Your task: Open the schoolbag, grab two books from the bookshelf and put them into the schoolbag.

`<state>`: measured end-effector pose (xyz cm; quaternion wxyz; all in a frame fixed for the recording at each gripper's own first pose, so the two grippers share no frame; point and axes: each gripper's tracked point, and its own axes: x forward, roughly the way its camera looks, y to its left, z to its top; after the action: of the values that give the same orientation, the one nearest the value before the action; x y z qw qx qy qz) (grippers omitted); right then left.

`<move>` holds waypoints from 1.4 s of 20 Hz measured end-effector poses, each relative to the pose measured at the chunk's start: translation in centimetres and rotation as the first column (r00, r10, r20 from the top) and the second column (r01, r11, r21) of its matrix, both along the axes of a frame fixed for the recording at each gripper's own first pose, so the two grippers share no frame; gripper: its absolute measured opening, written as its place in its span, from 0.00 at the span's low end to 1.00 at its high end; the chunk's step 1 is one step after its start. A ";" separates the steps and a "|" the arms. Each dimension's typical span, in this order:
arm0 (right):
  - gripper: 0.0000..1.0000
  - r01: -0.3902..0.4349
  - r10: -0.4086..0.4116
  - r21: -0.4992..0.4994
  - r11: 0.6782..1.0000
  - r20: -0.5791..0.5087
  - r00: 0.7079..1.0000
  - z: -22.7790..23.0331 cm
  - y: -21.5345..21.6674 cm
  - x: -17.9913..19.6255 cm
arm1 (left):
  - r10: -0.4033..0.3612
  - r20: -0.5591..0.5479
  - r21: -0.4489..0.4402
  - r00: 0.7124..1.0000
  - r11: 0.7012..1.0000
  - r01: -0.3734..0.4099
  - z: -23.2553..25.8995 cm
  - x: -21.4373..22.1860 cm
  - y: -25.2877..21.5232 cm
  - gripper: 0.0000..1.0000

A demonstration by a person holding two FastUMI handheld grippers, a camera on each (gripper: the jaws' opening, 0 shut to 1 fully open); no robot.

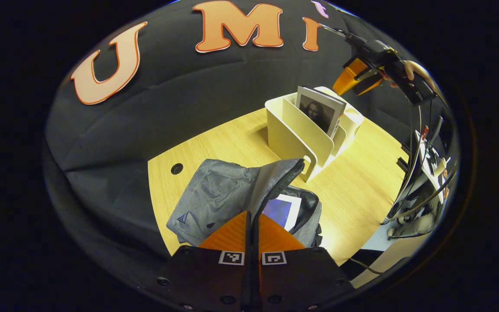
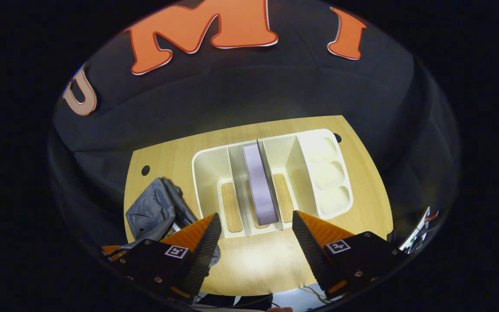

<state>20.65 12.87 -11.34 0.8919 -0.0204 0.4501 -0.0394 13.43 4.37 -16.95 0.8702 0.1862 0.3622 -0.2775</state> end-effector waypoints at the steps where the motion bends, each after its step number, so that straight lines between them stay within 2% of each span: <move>1: 0.99 -0.019 0.018 -0.016 1.000 -0.006 1.000 -0.2 0.2 1.3 | 0.009 -0.003 -0.001 1.000 1.000 -0.009 -0.1 0.1 -0.1 0.01; 7: 0.99 -0.025 0.016 -0.069 0.997 -0.121 0.993 -5.4 -0.1 5.8 | 0.077 -0.037 -0.009 0.996 0.997 -0.077 -1.1 0.5 -0.2 0.01; 11: 1.00 -0.020 0.008 -0.062 0.998 -0.178 0.984 -8.2 -0.6 7.1 | 0.108 -0.051 -0.006 0.993 0.994 -0.108 -1.3 0.7 -0.1 0.01; 13: 0.93 -0.014 0.003 -0.052 0.999 -0.200 0.980 -9.1 -0.5 7.4 | 0.112 -0.047 0.002 0.993 0.994 -0.112 -1.4 0.7 0.0 0.01; 15: 0.74 -0.002 -0.010 -0.058 0.998 -0.210 0.978 -9.7 -0.8 7.6 | 0.119 -0.045 0.008 0.992 0.993 -0.119 -1.3 0.8 -0.1 0.01; 16: 0.54 0.001 -0.008 -0.034 0.999 -0.209 0.978 -9.6 -0.5 7.8 | 0.120 -0.047 0.007 0.992 0.993 -0.119 -1.2 0.8 -0.2 0.01; 17: 0.46 0.003 -0.008 -0.026 1.000 -0.210 0.978 -10.1 -0.4 7.8 | 0.121 -0.049 0.004 0.992 0.993 -0.120 -1.4 0.7 -0.1 0.01; 18: 0.31 0.001 -0.007 -0.026 1.000 -0.208 0.978 -9.7 -0.4 7.8 | 0.123 -0.052 0.004 0.991 0.992 -0.123 -1.6 0.6 -0.2 0.01; 19: 0.40 0.002 -0.008 -0.029 1.000 -0.207 0.978 -9.7 -0.5 7.8 | 0.124 -0.054 0.005 0.991 0.992 -0.124 -1.5 0.7 -0.1 0.01; 25: 0.38 0.013 -0.022 -0.059 0.998 -0.159 0.987 -7.5 -1.2 7.4 | 0.116 -0.060 0.008 0.992 0.993 -0.115 -1.6 0.8 0.1 0.01; 28: 0.37 0.009 -0.012 -0.030 1.000 -0.128 0.992 -5.5 -0.8 6.5 | 0.103 -0.051 0.010 0.993 0.995 -0.102 -0.9 0.9 0.0 0.01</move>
<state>27.13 12.07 -16.87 0.8605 -0.0334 0.5059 -0.0493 14.29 4.34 -17.89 0.8730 0.1635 0.3945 -0.2357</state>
